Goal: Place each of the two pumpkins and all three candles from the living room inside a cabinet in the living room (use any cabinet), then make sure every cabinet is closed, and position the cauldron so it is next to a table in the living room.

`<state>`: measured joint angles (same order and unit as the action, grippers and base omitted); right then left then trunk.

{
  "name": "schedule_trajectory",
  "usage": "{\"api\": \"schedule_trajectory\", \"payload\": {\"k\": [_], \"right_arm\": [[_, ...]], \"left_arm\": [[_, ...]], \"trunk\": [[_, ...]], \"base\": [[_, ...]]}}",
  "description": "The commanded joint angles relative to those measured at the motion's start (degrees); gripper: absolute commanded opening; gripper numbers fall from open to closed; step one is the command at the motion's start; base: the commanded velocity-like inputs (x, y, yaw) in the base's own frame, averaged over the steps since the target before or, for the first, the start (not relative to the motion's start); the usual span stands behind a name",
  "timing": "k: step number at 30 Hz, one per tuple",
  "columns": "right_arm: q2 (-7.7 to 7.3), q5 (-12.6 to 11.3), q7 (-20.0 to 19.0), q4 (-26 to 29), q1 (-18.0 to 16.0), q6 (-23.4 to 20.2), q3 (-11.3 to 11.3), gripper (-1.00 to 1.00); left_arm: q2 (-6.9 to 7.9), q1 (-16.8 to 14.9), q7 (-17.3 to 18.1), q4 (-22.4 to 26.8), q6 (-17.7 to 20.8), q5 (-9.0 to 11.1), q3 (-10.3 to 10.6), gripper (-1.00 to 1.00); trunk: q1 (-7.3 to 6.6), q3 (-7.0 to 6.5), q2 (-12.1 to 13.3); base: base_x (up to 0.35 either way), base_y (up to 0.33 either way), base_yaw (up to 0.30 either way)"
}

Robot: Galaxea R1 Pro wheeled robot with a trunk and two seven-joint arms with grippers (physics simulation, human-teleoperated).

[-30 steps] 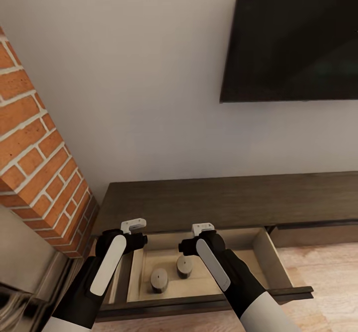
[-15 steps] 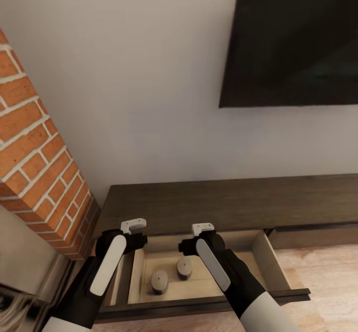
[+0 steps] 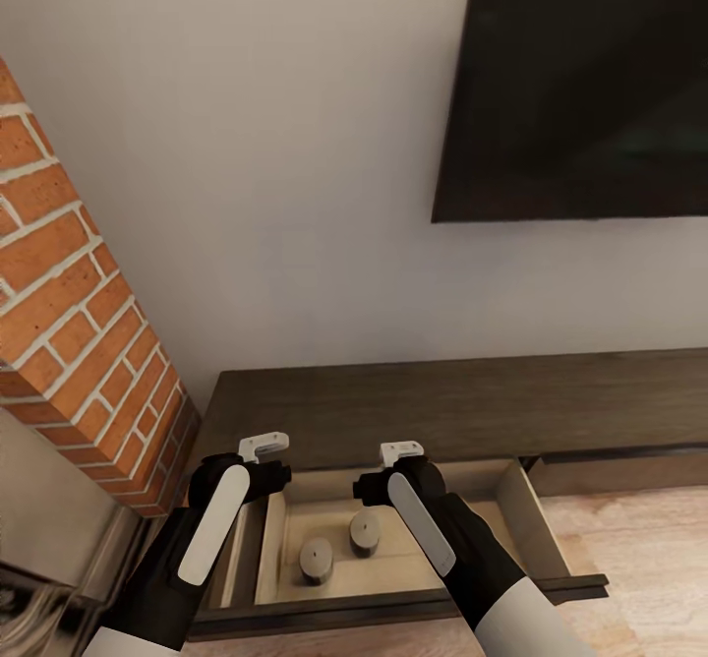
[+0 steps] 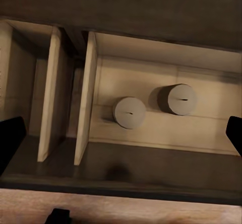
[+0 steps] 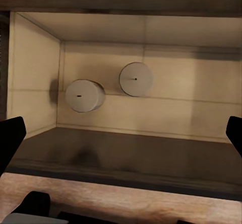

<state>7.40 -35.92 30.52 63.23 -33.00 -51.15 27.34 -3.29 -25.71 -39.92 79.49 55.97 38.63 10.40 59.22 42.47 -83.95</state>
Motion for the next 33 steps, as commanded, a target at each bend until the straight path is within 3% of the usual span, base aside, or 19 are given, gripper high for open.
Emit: {"api": "schedule_trajectory", "payload": {"k": [1, 12, 33], "right_arm": [[-0.01, -0.57, 0.6, 0.05, -0.05, -0.09, 0.09, 1.0], [-0.07, -0.58, 0.6, 0.05, -0.05, -0.09, 0.09, 1.0], [-0.01, -0.57, 0.6, 0.05, -0.05, -0.09, 0.09, 1.0]], "left_arm": [[-0.02, -0.04, -0.6, 0.05, 0.1, 0.57, 0.04, 1.0], [0.02, -0.04, -0.6, 0.05, 0.1, 0.57, 0.02, 1.0], [0.04, -0.04, -0.6, 0.05, 0.1, 0.56, 0.02, 1.0]], "trunk": [[-0.23, -0.14, 0.39], [-2.64, -2.11, 4.8], [-7.26, -6.41, 13.22]], "base": [[0.0, 0.0, 0.0], [0.0, 0.0, 0.106], [0.0, 0.0, 0.267]]}}
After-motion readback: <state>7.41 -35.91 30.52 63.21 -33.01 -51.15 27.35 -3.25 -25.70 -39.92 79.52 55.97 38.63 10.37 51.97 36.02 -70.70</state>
